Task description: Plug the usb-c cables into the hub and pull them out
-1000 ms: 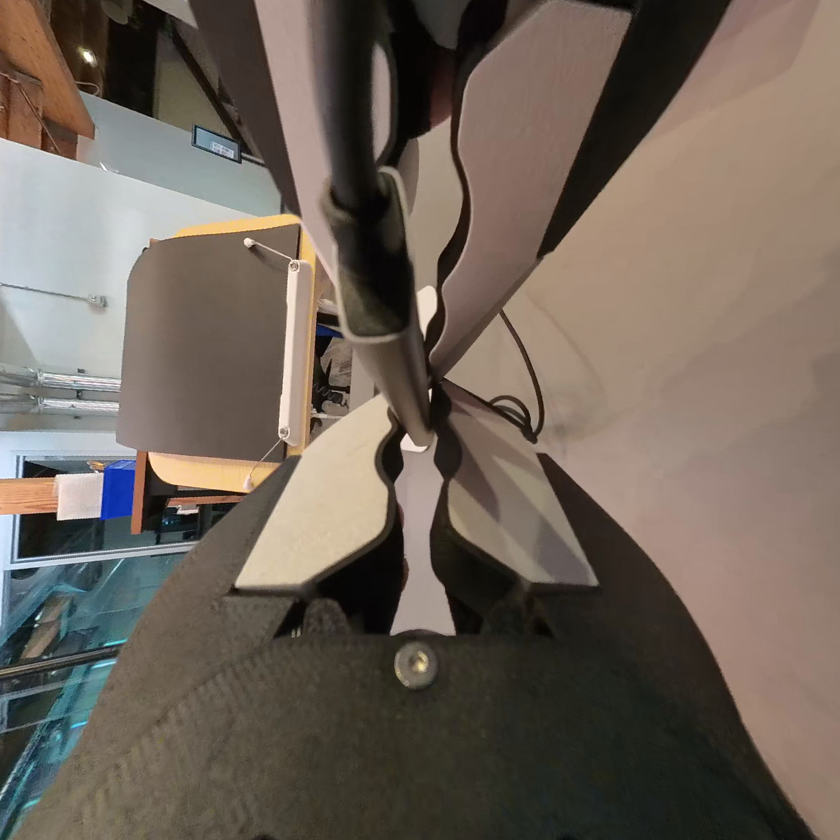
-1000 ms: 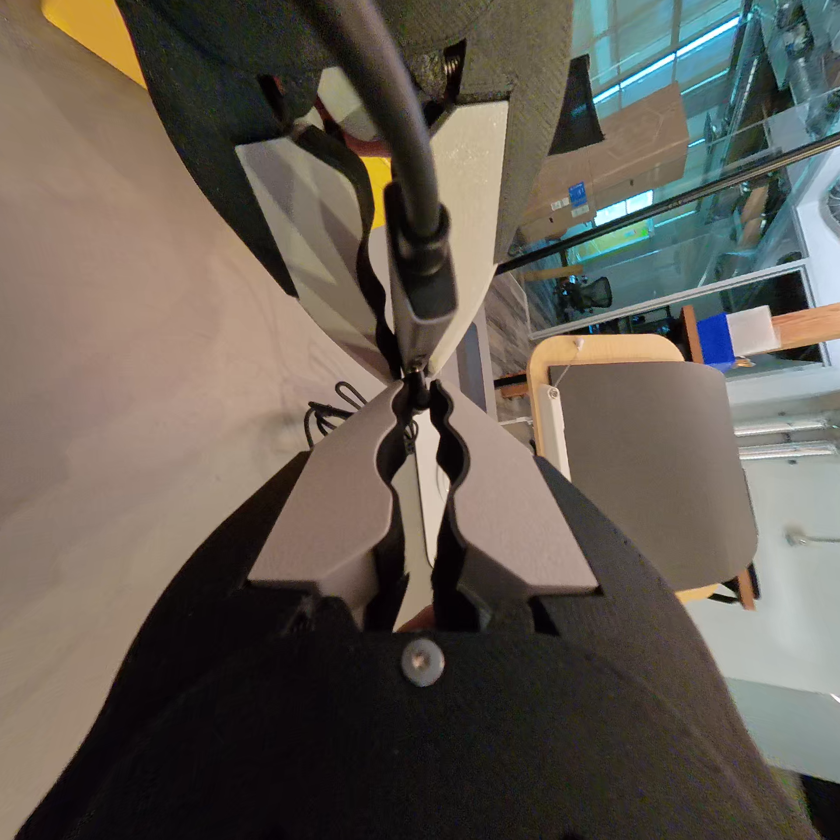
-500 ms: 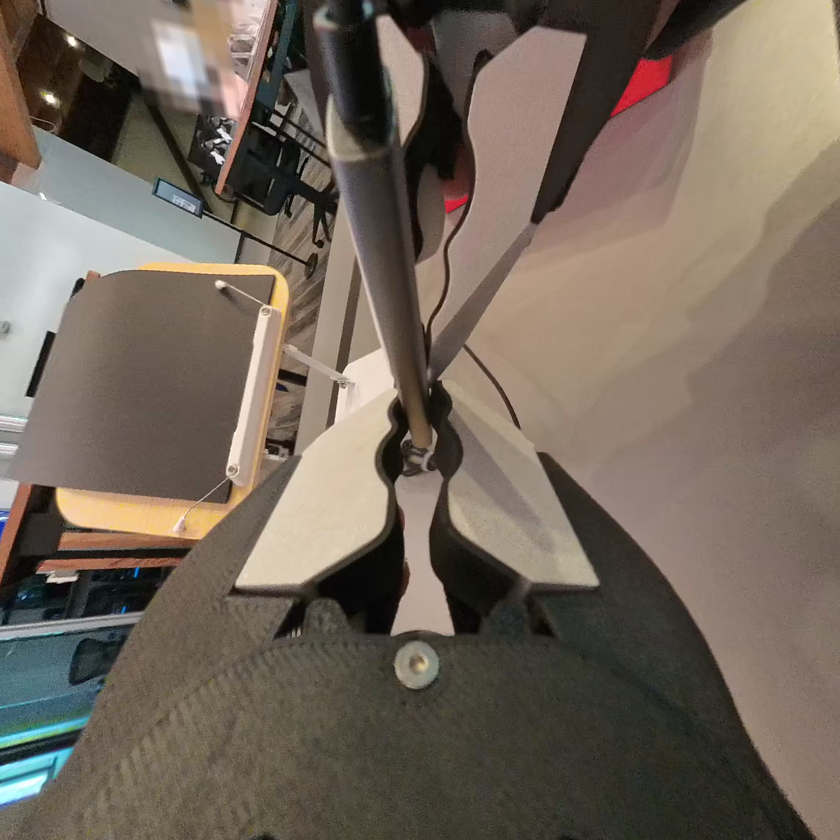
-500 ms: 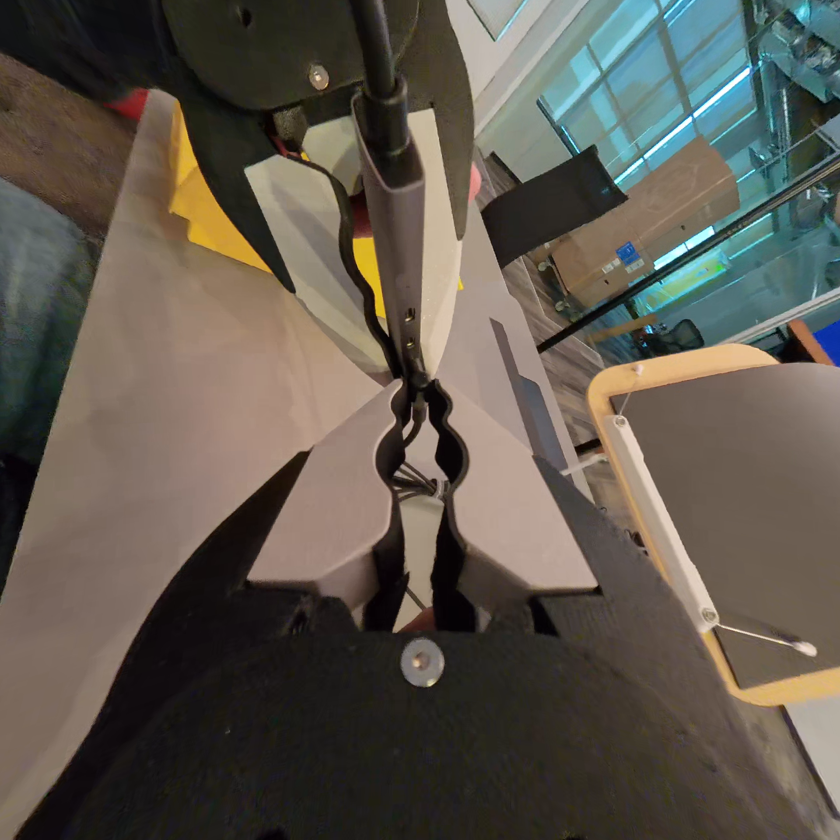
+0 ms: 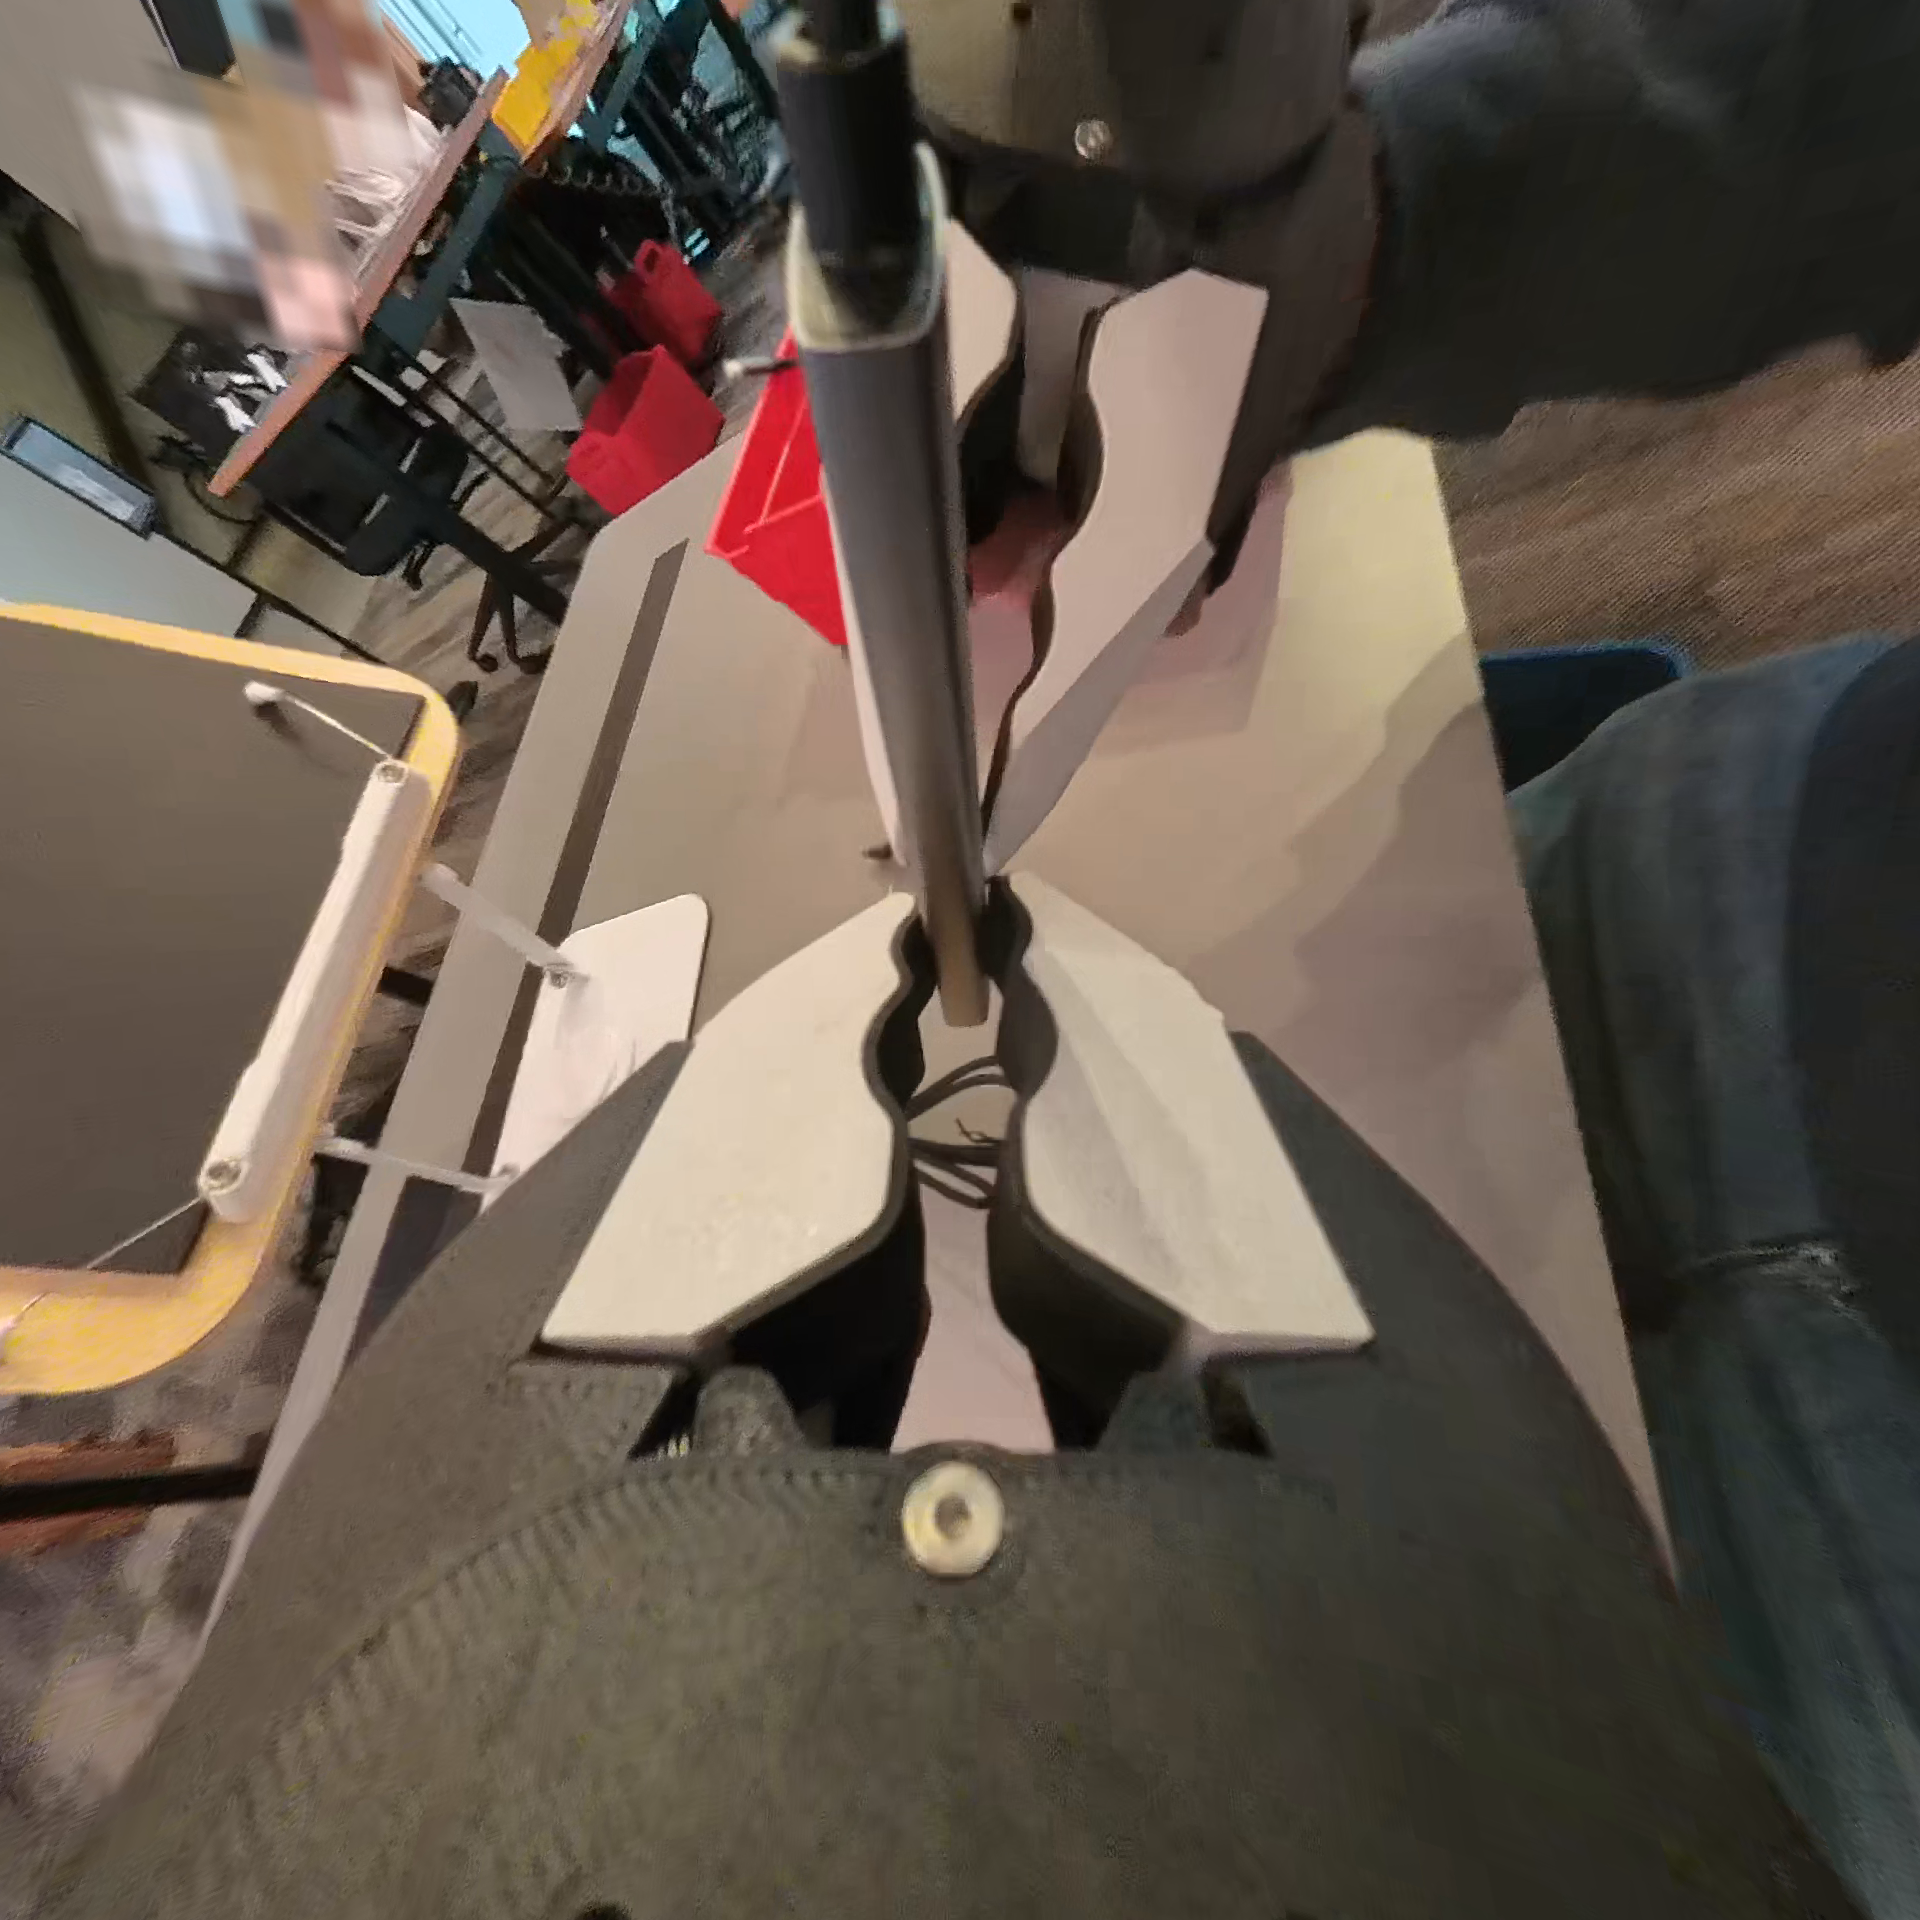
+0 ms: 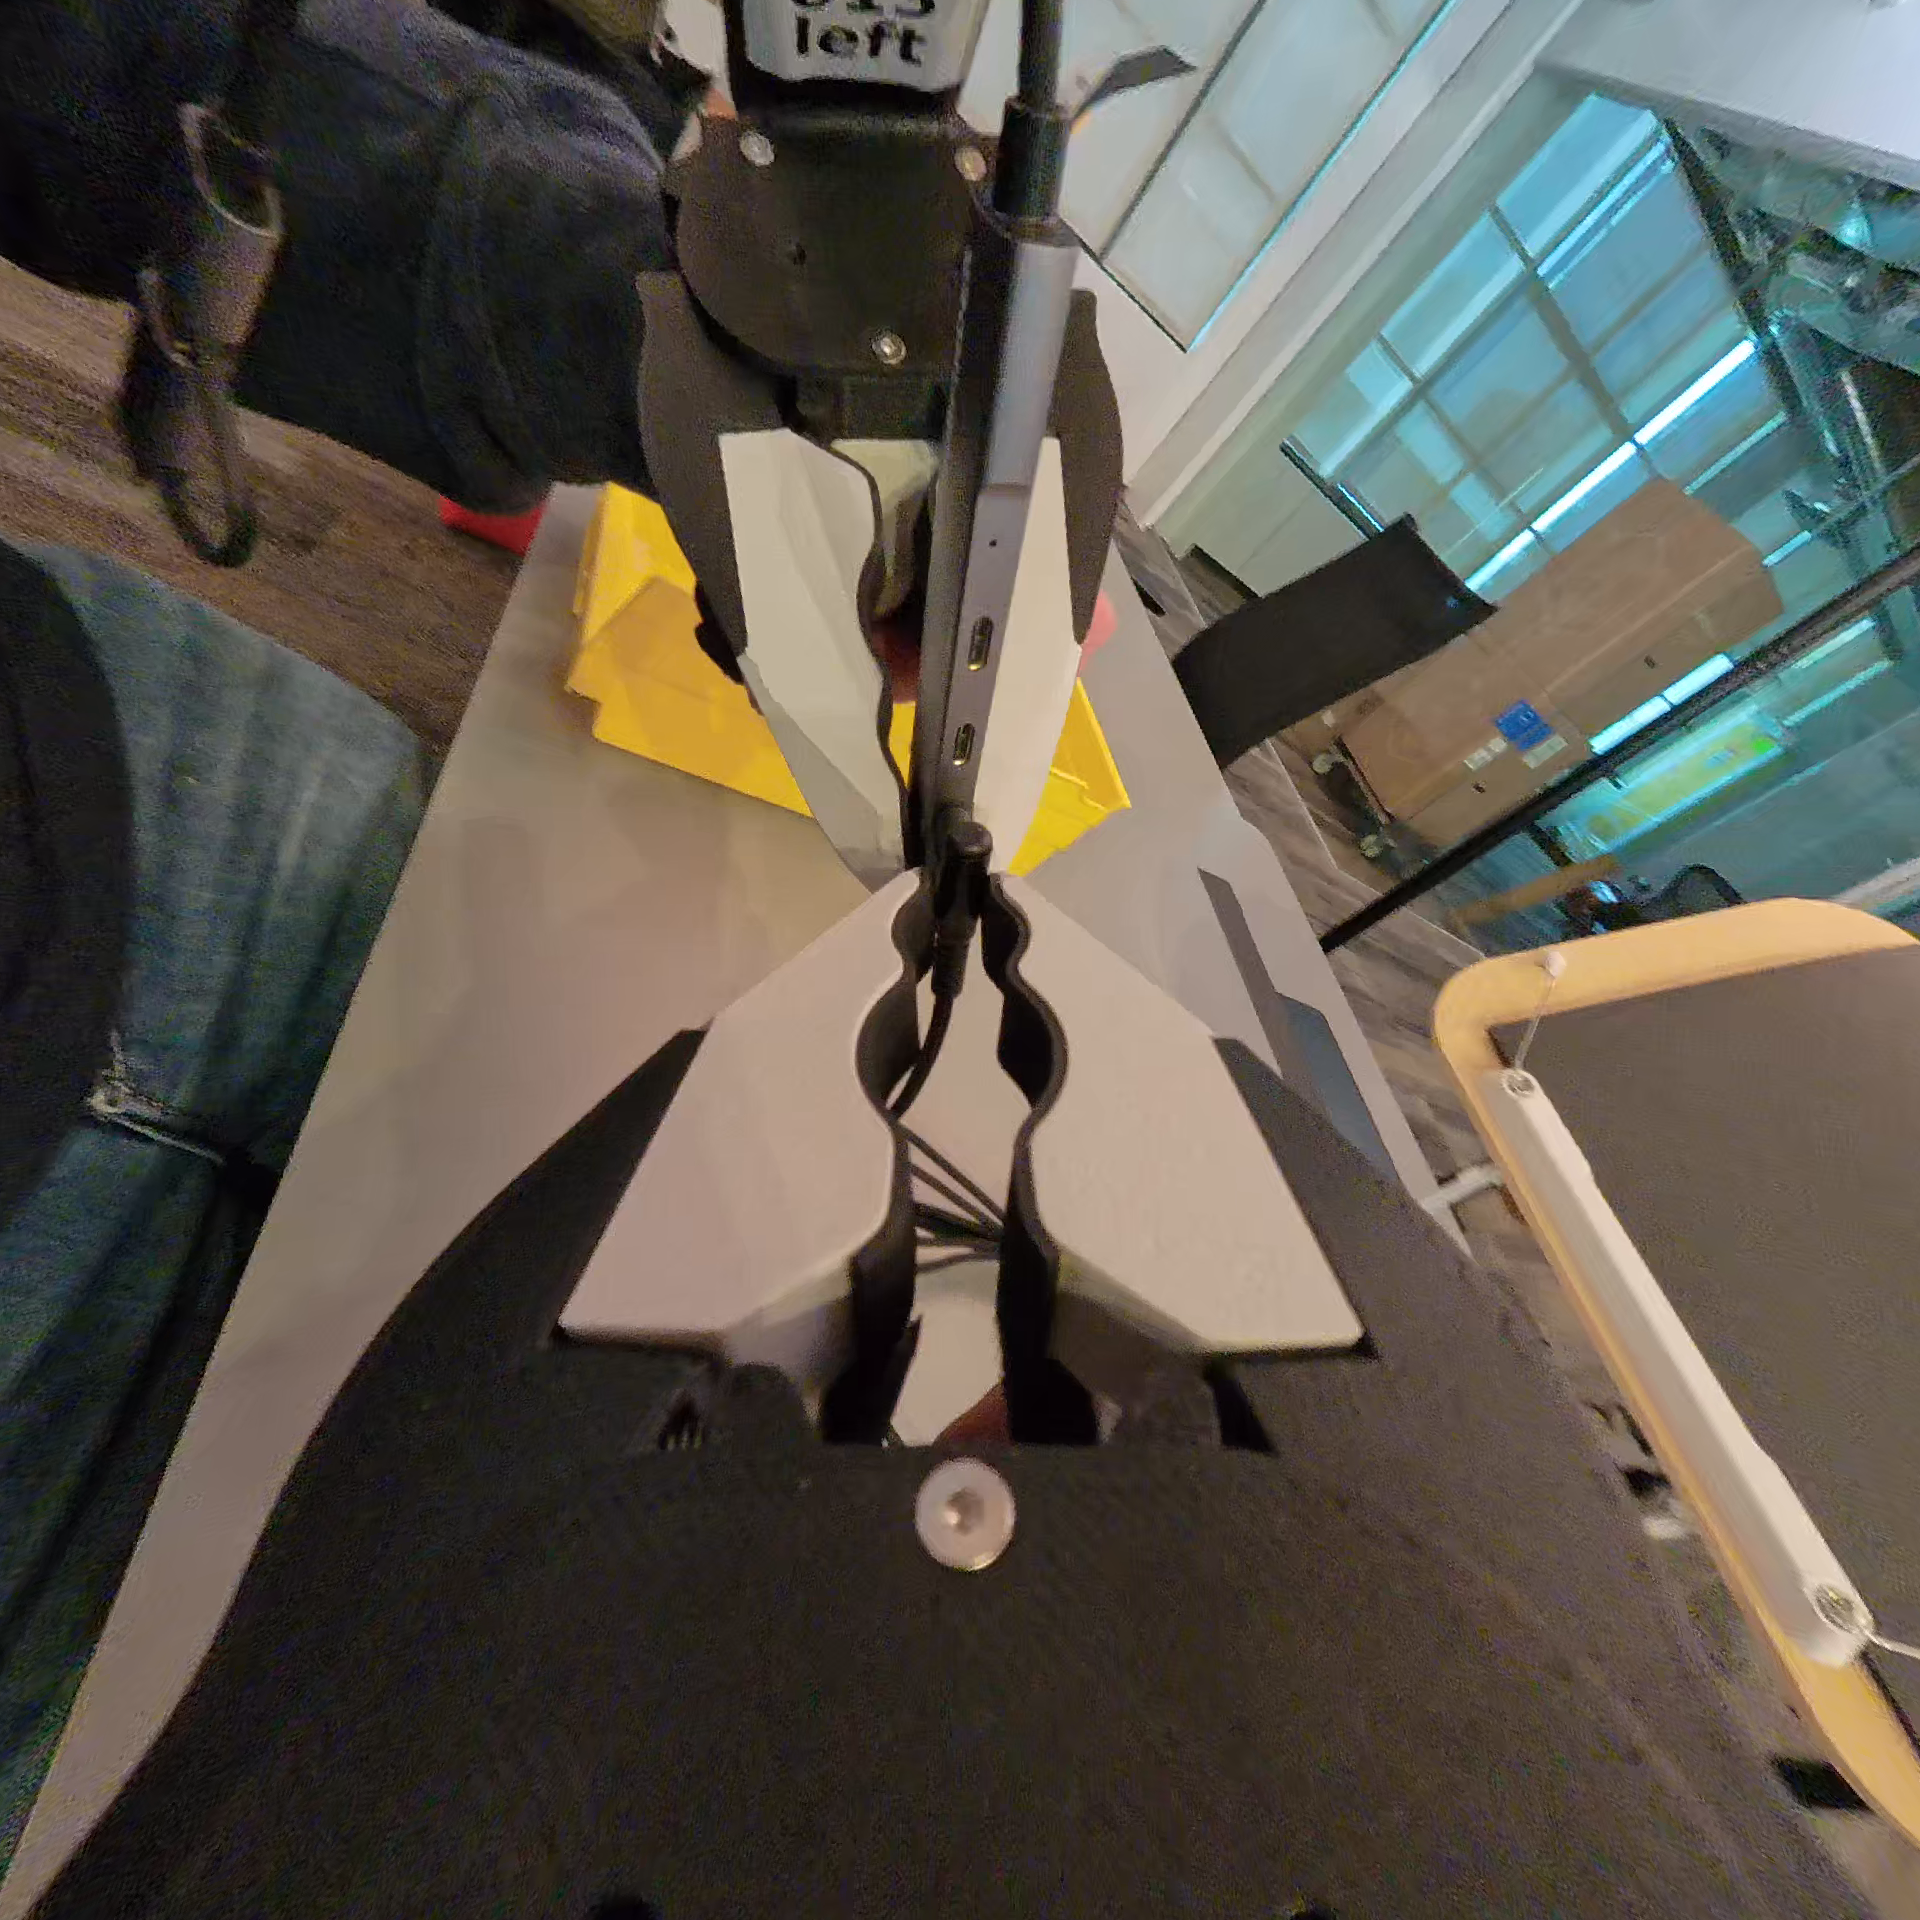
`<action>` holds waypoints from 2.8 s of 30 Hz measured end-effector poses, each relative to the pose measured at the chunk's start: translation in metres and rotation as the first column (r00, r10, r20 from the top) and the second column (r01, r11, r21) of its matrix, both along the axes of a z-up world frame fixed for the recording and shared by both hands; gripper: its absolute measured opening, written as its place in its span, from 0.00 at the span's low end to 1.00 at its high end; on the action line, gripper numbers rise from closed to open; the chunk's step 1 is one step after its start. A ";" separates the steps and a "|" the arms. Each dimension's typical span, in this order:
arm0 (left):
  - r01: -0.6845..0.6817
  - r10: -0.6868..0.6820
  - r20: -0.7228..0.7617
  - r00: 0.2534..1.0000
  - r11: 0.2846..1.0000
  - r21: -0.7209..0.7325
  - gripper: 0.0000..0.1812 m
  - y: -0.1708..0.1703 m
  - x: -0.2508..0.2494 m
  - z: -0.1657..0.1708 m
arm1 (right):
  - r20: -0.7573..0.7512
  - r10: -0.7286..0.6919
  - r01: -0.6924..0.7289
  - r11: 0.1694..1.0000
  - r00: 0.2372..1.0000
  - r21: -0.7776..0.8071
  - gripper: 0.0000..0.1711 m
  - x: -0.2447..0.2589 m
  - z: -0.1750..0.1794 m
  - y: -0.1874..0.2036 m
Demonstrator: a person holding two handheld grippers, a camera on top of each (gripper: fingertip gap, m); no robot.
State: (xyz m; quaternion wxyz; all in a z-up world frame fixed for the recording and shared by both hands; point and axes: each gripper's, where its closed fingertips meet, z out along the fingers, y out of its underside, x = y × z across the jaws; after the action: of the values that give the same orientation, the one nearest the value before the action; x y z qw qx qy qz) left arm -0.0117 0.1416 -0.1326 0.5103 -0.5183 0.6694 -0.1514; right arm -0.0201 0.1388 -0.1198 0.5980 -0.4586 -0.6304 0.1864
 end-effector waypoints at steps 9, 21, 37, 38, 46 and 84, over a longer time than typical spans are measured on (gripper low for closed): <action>0.041 -0.044 -0.044 0.998 0.998 -0.057 0.05 -0.007 0.000 -0.009 | -0.073 0.131 -0.139 0.983 0.989 -0.120 0.03 -0.002 0.002 -0.015; 0.047 -0.049 0.037 0.998 0.997 0.056 0.06 -0.013 0.009 0.009 | -0.155 0.157 -0.182 0.970 0.975 -0.159 0.02 0.003 0.012 -0.018; -0.129 0.128 0.022 0.992 0.989 0.066 0.05 0.029 -0.023 0.004 | -0.204 -0.020 -0.023 0.978 0.979 -0.209 0.03 0.038 0.026 0.018; -0.153 0.154 -0.004 0.988 0.986 0.065 0.05 0.034 -0.025 -0.001 | -0.148 -0.053 0.015 0.969 0.988 -0.249 0.03 0.039 0.015 0.023; -0.238 0.259 -0.163 0.952 0.962 0.136 0.05 0.057 -0.038 -0.032 | 0.131 -0.303 0.330 0.868 0.944 -0.370 0.07 0.054 -0.072 0.073; -0.288 0.303 -0.362 0.882 0.953 0.096 0.05 0.082 -0.086 -0.067 | 0.823 0.097 0.084 0.981 0.560 -0.172 0.04 0.019 -0.191 0.173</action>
State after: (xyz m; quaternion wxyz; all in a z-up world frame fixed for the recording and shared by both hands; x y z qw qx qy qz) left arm -0.0973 0.2234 -0.1997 0.4008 -0.6233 0.6701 0.0423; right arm -0.0010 0.3118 -0.3111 0.1846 -0.5453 -0.8176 0.0115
